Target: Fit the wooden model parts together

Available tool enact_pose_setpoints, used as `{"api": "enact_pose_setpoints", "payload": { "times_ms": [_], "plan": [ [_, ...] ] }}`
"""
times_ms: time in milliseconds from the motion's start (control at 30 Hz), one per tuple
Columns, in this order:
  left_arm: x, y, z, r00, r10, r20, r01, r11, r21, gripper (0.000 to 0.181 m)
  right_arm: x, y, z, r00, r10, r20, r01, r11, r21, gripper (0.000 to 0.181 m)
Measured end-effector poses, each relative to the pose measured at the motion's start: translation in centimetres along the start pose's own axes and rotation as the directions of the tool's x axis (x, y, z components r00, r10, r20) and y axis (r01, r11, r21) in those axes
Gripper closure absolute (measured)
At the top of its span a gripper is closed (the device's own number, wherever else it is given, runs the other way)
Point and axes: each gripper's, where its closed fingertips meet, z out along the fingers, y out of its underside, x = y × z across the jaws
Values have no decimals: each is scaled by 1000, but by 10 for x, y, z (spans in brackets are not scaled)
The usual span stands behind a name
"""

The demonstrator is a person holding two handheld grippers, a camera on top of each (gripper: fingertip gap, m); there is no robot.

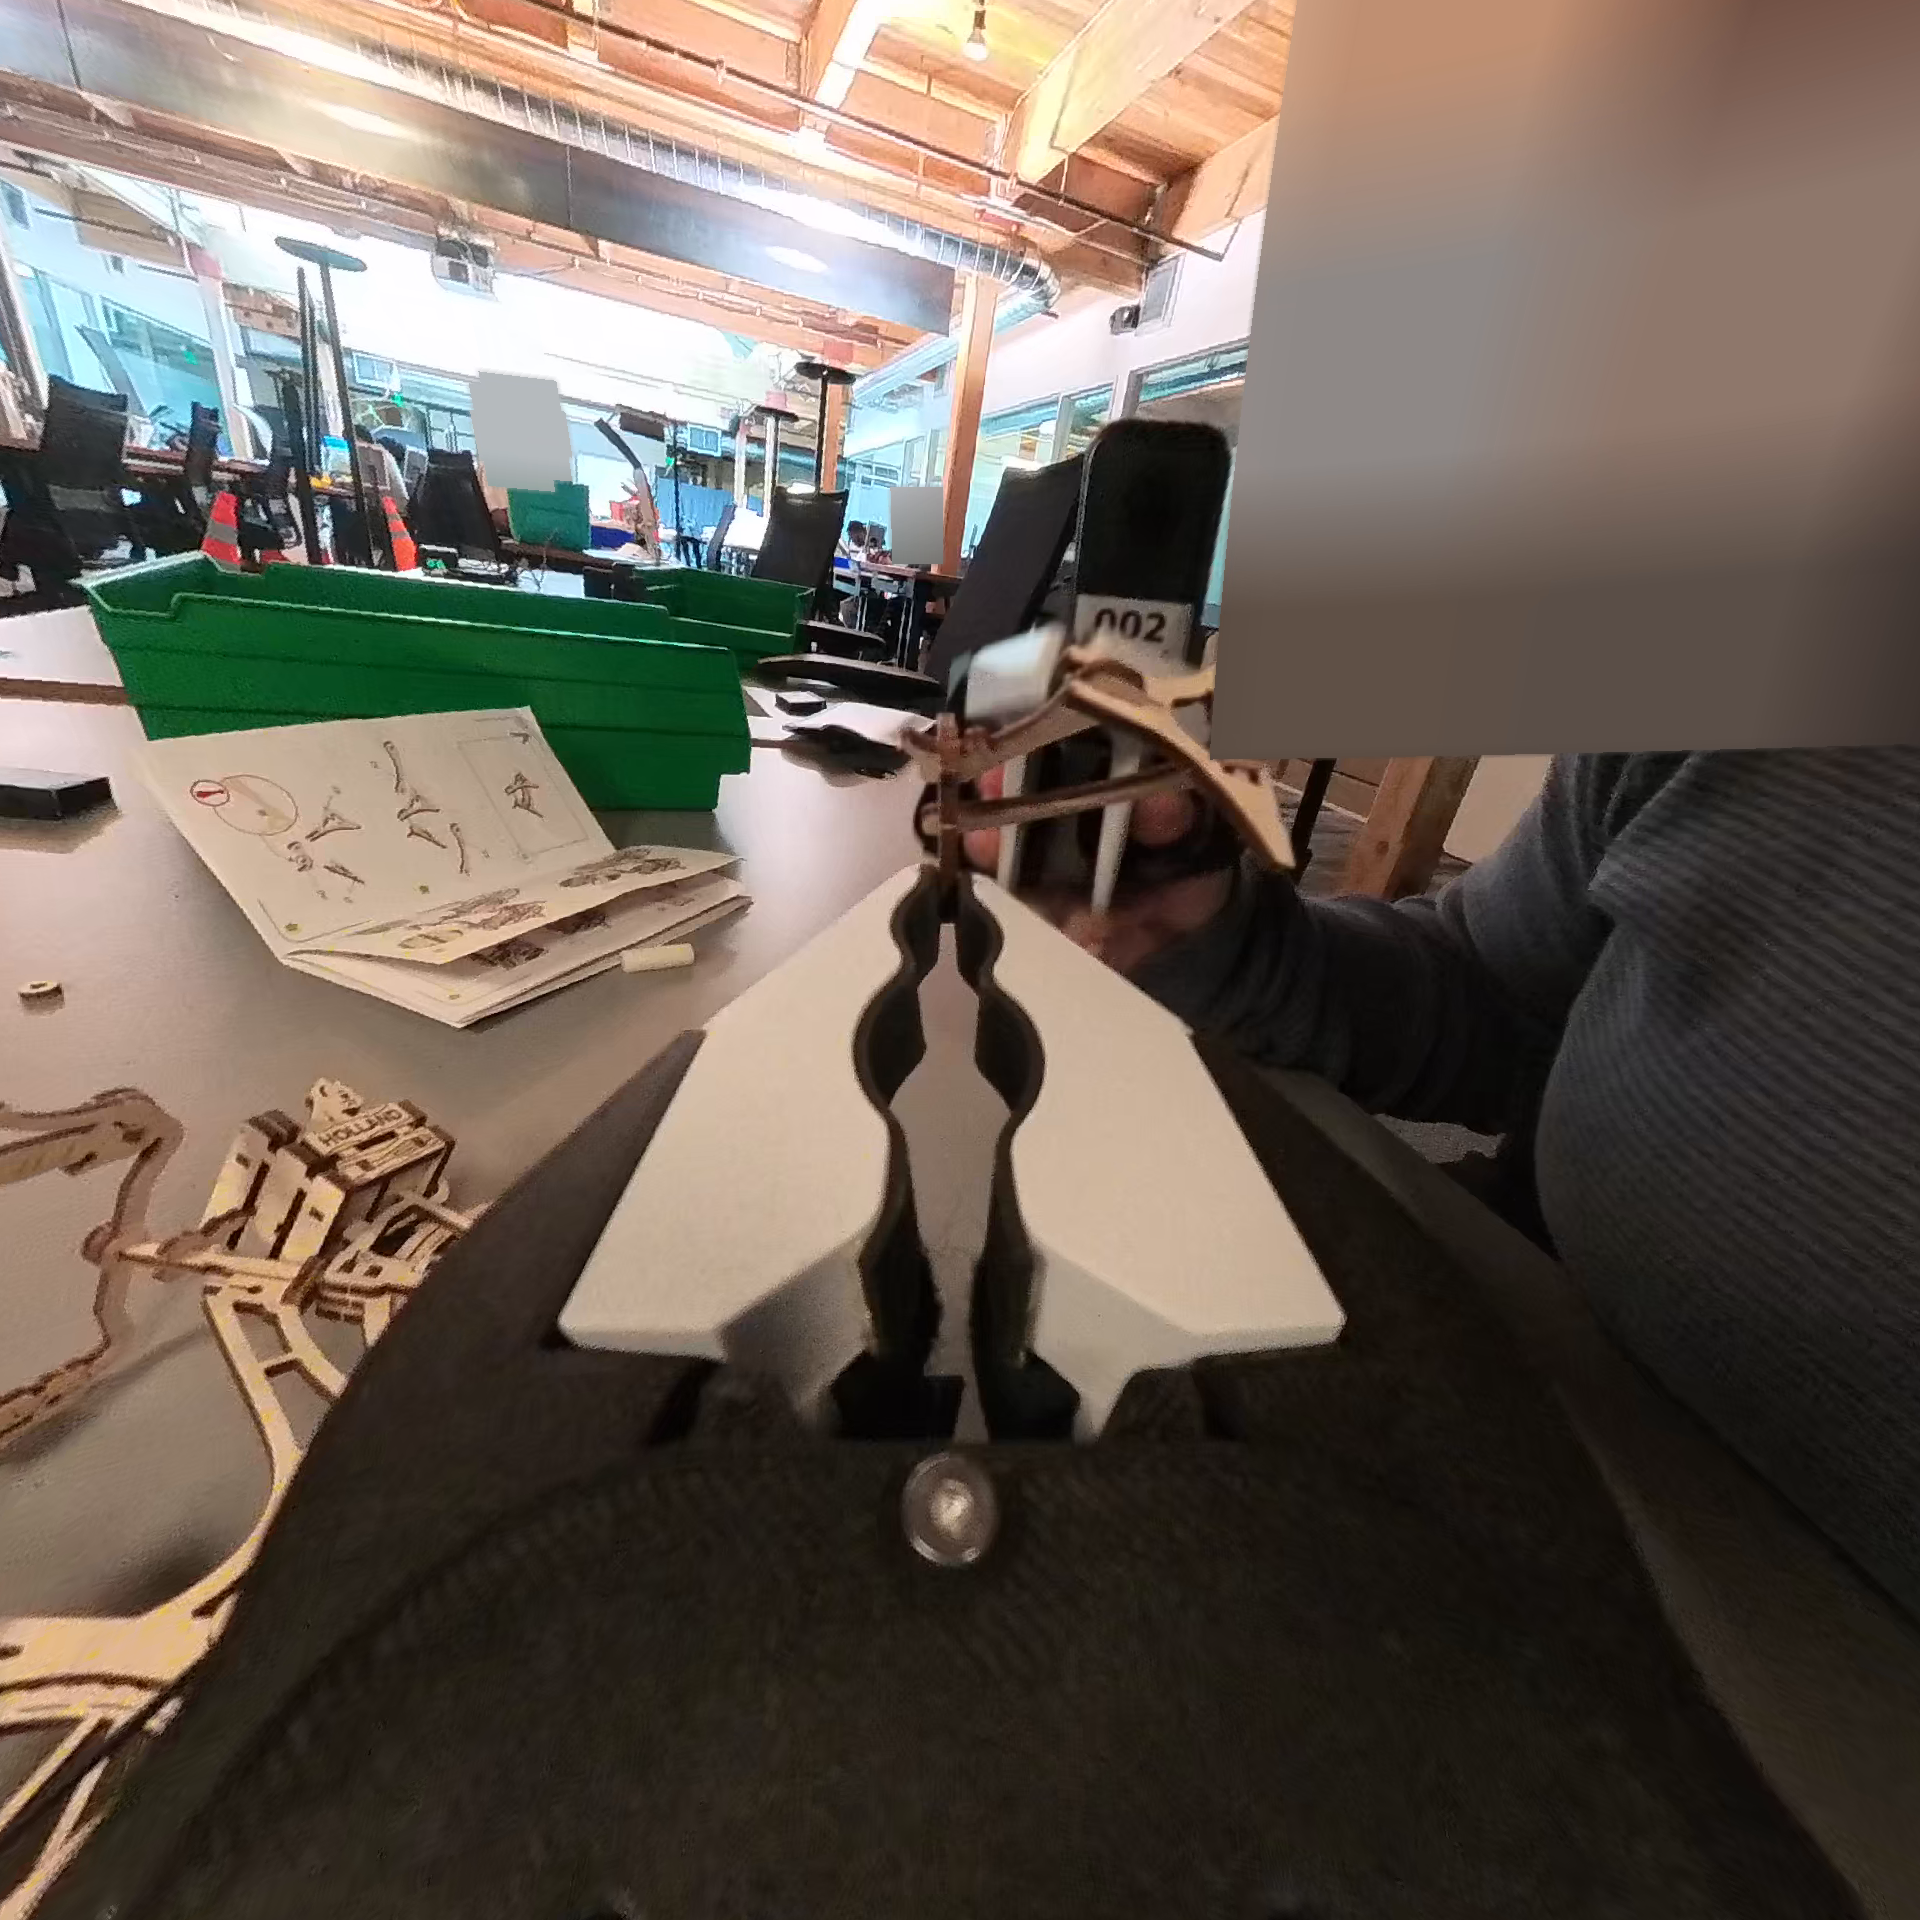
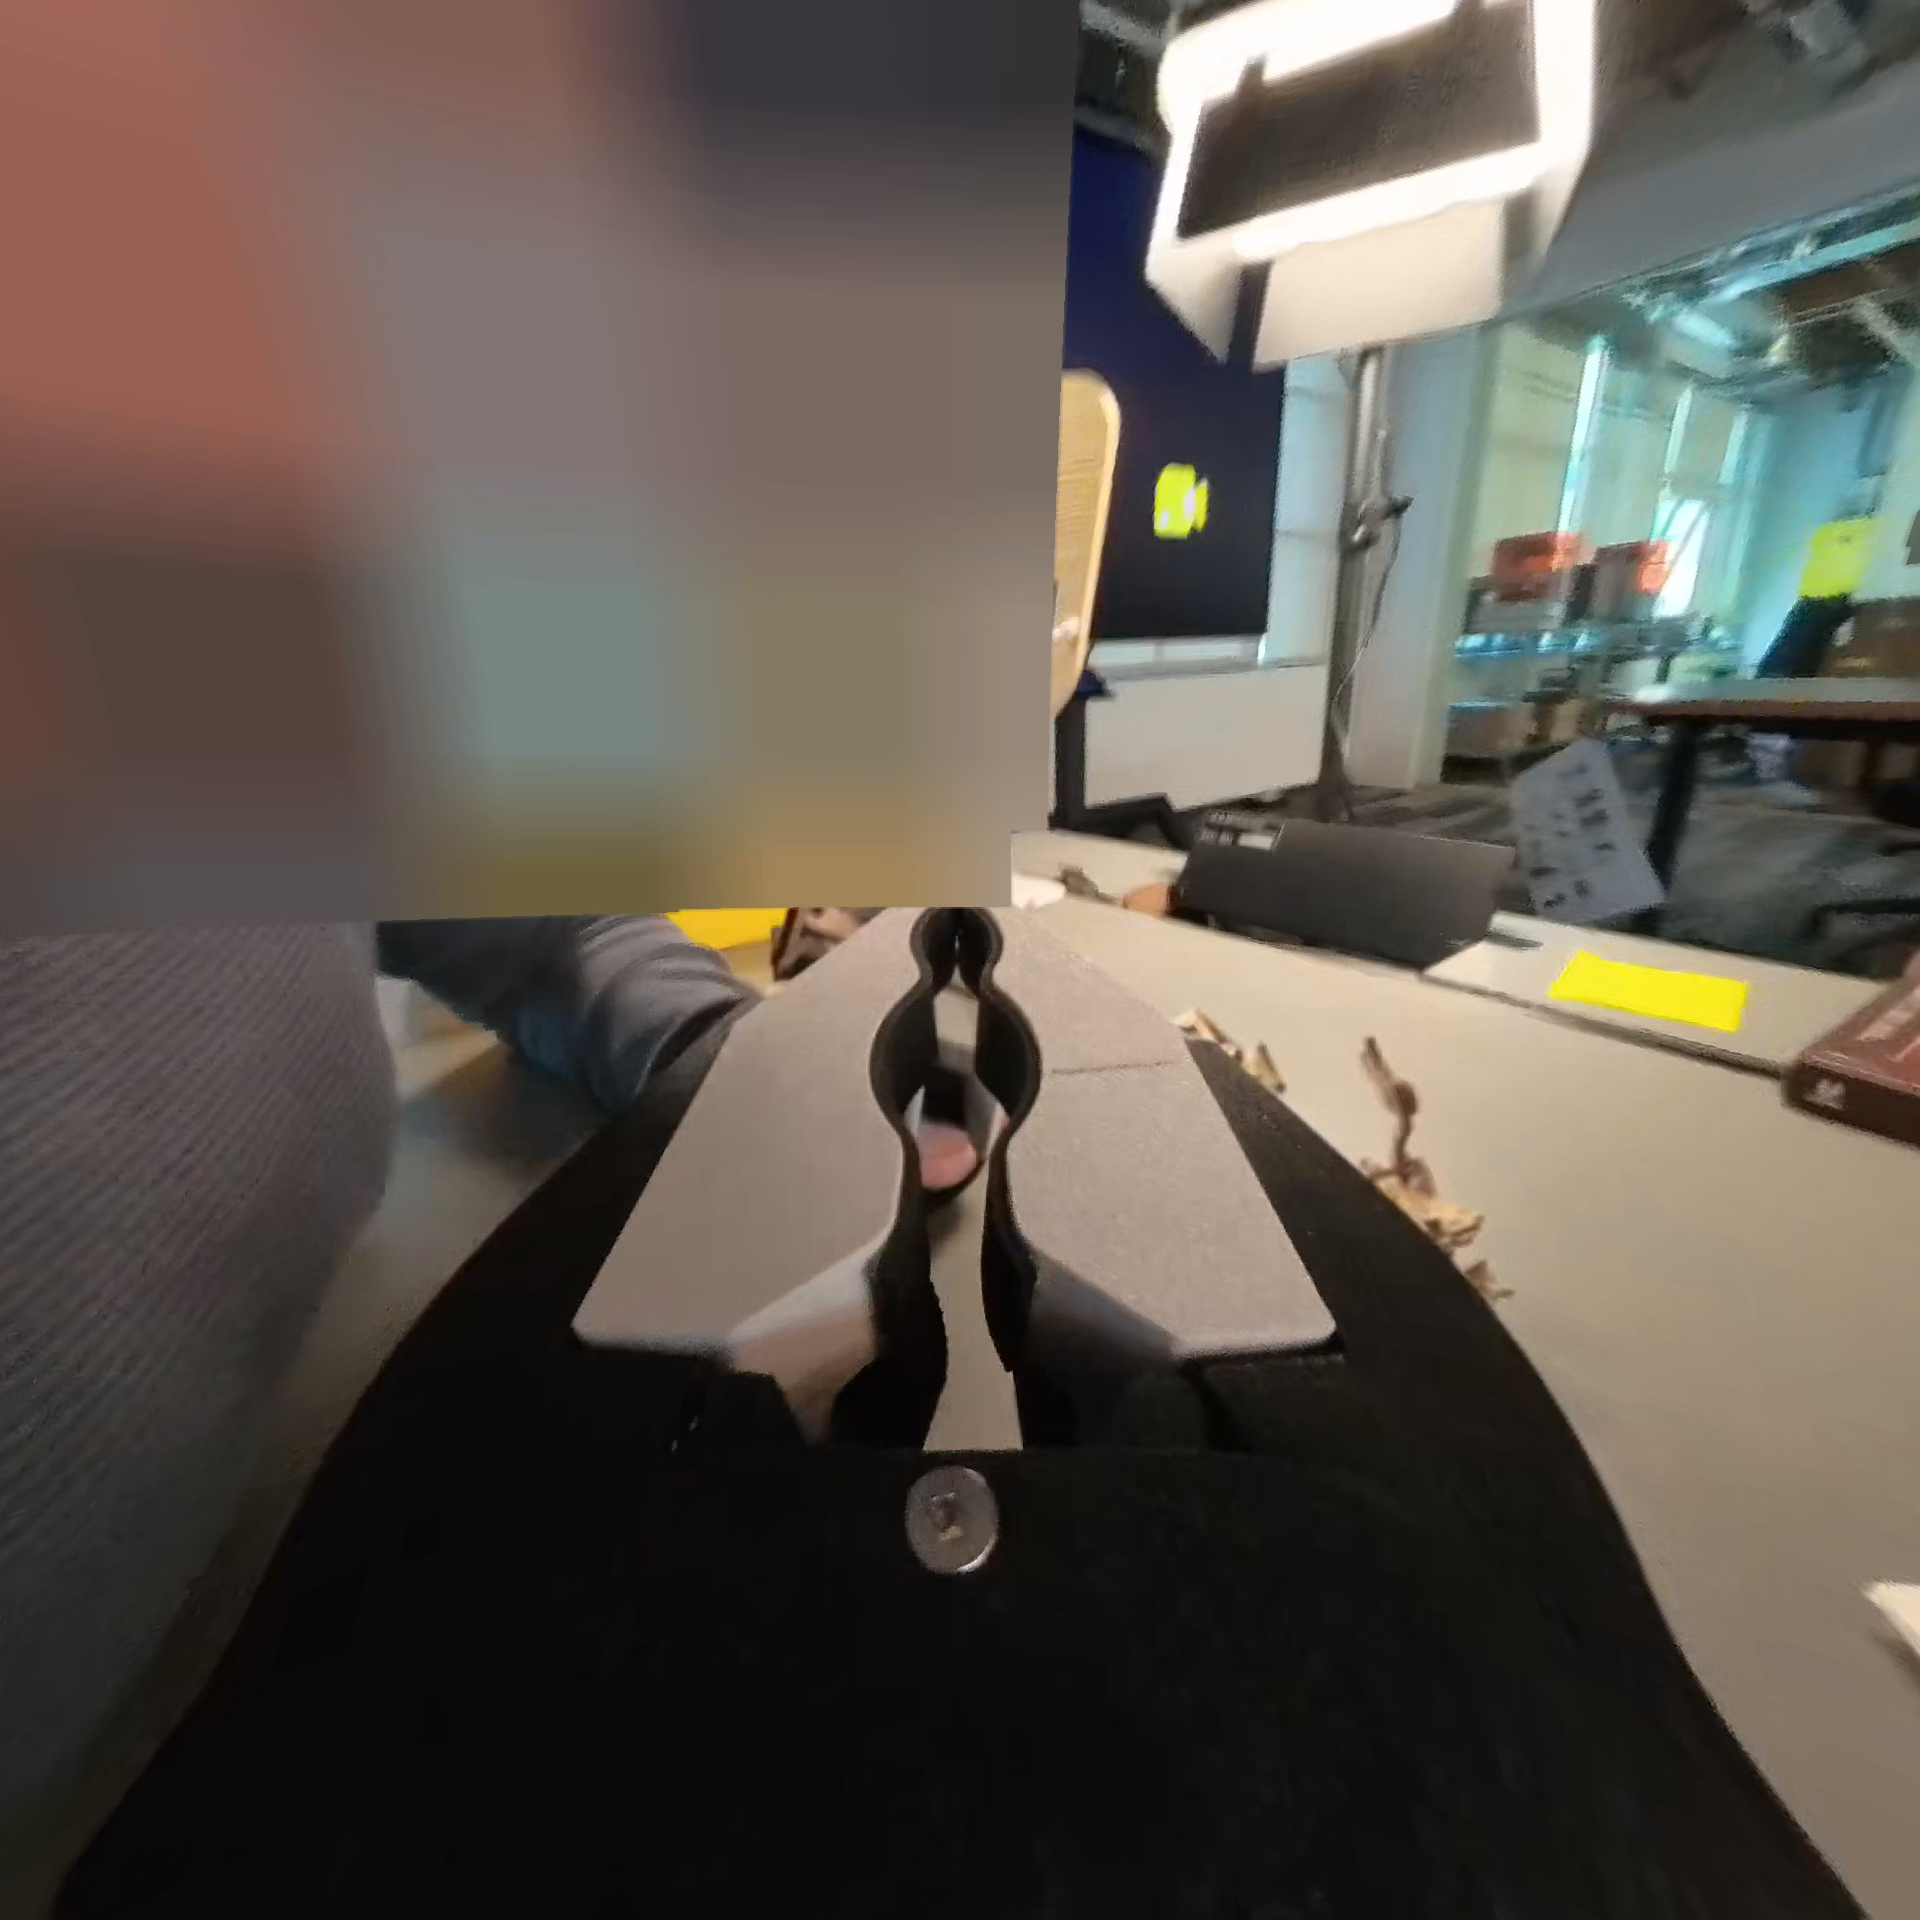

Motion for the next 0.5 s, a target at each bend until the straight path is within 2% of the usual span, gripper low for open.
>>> {"api": "enact_pose_setpoints", "payload": {
  "times_ms": [67, 200, 300, 400, 500],
  "plan": [
    [3, 2, 1, 1000, 11, -12, -12, 1000, -18, 179, -6, 17, 6, 999, 34, 32, -32, 997, -72, 181],
    [4, 2, 2, 999, 32, -11, -32, 999, -14, 179, 2, -7, -2, 1000, 25, -3, -25, 999, 39, 181],
    [4, 4, 2, 1000, 23, -9, -24, 999, -32, 179, 2, 18, 3, 999, 36, -5, -36, 997, -71, 181],
    [5, 3, 2, 999, 34, -11, -34, 999, -19, 180, 3, 1, -1, 999, -22, -27, 22, 1000, 7, 181],
    [4, 4, 2, 999, 36, -7, -36, 999, -30, 180, 1, 18, 2, 999, -38, -27, 36, 996, -77, 181]
  ]
}}
